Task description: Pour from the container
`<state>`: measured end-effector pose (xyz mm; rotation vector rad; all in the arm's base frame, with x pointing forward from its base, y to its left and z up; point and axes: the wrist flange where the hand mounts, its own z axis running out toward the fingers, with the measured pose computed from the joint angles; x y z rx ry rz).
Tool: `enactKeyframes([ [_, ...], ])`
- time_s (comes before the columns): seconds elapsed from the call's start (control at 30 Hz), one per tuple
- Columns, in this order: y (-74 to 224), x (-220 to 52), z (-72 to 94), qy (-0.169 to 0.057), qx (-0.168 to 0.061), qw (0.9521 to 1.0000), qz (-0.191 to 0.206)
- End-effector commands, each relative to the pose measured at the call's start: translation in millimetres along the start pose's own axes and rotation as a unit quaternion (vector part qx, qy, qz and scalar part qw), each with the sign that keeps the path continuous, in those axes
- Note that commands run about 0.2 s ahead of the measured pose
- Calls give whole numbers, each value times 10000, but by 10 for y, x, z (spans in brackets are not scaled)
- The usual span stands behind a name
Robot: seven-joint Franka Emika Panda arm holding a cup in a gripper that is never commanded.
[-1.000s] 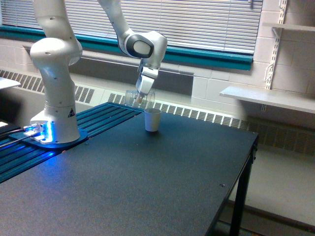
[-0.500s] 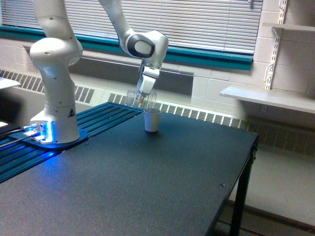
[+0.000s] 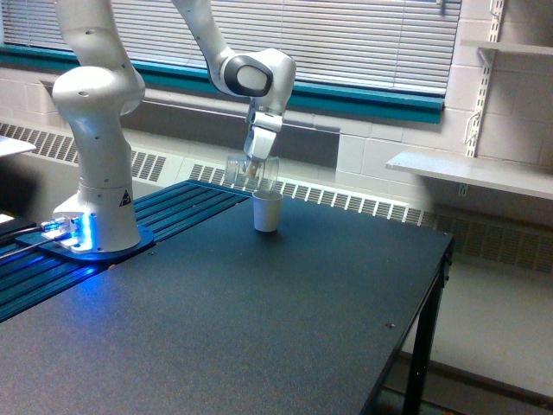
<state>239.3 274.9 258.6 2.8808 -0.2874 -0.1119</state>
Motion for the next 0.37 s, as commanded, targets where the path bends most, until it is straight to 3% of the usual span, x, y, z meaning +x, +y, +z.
enactKeyframes([
  [0.03, 62, 34, -102, 153, 2, 9997, 216],
  [0.37, 113, 87, -227, 408, 54, 9986, 330],
])
